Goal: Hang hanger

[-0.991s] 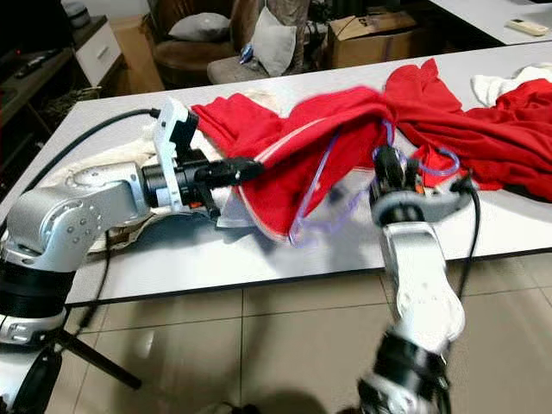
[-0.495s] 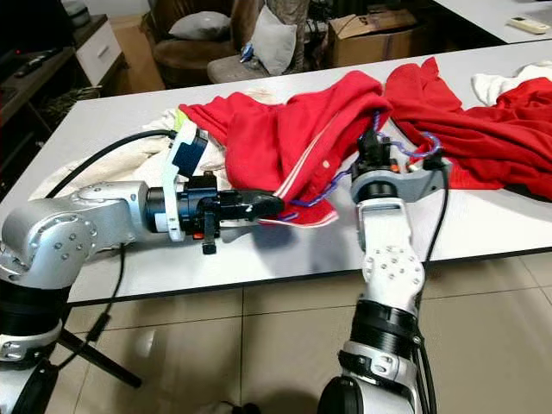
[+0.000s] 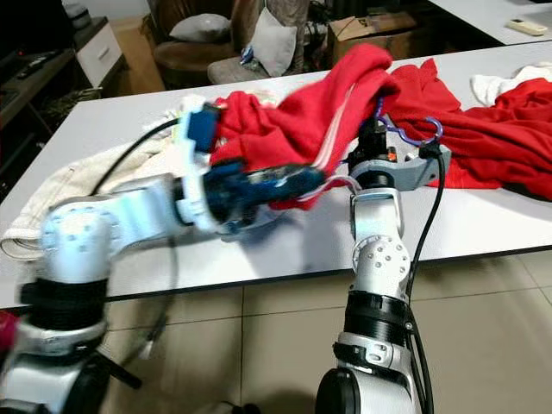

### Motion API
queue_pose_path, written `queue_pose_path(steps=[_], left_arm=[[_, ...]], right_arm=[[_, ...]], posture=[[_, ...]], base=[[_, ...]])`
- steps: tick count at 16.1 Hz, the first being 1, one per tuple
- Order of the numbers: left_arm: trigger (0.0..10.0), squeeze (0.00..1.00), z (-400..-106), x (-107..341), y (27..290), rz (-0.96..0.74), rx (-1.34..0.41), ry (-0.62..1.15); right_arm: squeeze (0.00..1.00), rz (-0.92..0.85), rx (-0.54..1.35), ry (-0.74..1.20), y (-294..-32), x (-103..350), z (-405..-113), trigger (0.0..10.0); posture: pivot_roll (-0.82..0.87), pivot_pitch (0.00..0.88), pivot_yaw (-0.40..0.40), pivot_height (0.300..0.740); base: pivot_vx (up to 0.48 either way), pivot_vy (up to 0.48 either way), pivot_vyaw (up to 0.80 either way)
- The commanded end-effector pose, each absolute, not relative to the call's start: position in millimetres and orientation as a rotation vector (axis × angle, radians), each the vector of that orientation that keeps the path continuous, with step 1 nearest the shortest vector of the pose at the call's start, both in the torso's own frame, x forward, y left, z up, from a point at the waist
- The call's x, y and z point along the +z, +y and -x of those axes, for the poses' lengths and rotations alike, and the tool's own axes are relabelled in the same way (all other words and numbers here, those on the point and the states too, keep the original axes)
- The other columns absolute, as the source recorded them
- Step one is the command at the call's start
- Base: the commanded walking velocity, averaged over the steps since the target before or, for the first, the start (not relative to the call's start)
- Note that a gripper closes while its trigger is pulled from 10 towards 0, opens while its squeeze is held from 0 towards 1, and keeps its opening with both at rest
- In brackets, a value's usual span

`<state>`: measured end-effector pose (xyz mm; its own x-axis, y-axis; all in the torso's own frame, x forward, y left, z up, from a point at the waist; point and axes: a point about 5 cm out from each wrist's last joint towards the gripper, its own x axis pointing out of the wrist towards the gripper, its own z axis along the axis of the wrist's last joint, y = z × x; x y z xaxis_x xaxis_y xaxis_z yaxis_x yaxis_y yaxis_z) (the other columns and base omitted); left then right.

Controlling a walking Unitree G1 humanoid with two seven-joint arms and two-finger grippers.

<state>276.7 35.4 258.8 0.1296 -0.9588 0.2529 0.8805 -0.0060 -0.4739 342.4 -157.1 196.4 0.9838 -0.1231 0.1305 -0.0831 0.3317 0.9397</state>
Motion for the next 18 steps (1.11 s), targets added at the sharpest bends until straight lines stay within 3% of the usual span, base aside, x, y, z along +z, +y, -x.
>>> queue_pose_path(steps=[1,3,7,8,10,11,14,18], left_arm=[[0.0,0.0,-288.4,264.8,30.8,0.517,-1.332,0.107],[0.0,0.0,-295.4,252.0,32.1,0.3,-1.218,0.115],[0.0,0.0,-273.9,246.2,29.1,0.257,-1.367,0.176],[10.0,0.0,-267.3,233.3,29.3,0.122,-1.384,0.237],[10.0,0.0,-269.5,228.2,30.6,0.073,-1.348,0.22],[10.0,1.0,-271.0,231.0,31.4,0.086,-1.336,0.186],[10.0,1.0,-255.1,234.3,37.0,0.098,-1.447,0.193],[10.0,1.0,-252.9,226.6,51.8,0.065,-1.404,0.209]], right_arm=[[0.0,-1.293,0.053,-0.152,-126.0,206.1,-344.4,10.0],[0.0,-1.323,0.122,-0.163,-123.1,213.4,-341.4,10.0],[0.0,-1.302,0.17,-0.195,-125.4,220.3,-339.1,10.0],[0.0,-1.292,0.172,-0.202,-126.5,221.4,-339.2,10.0],[0.0,-1.288,0.169,-0.2,-127.2,220.9,-339.6,10.0],[0.0,-1.251,0.174,-0.184,-126.9,219.0,-339.6,10.0],[0.0,-1.271,0.177,-0.174,-128.1,215.1,-337.7,10.0],[0.0,-1.09,0.142,-0.117,-133.9,206.5,-339.2,10.0]], posture=[[-0.15,0.0,0.169,0.74],[-0.15,0.0,0.174,0.74],[-0.15,0.0,0.173,0.74],[-0.15,0.0,0.169,0.74],[-0.15,0.0,0.169,0.74],[-0.15,0.0,0.164,0.74],[-0.14,0.0,0.161,0.74],[-0.14,0.0,0.159,0.74]], base=[[0.0,0.0,0.0],[0.0,0.0,0.0],[0.0,0.0,0.0],[0.0,0.0,0.0],[0.0,0.0,0.0],[0.0,0.0,0.0],[0.0,0.0,0.0],[0.0,0.0,0.0]])
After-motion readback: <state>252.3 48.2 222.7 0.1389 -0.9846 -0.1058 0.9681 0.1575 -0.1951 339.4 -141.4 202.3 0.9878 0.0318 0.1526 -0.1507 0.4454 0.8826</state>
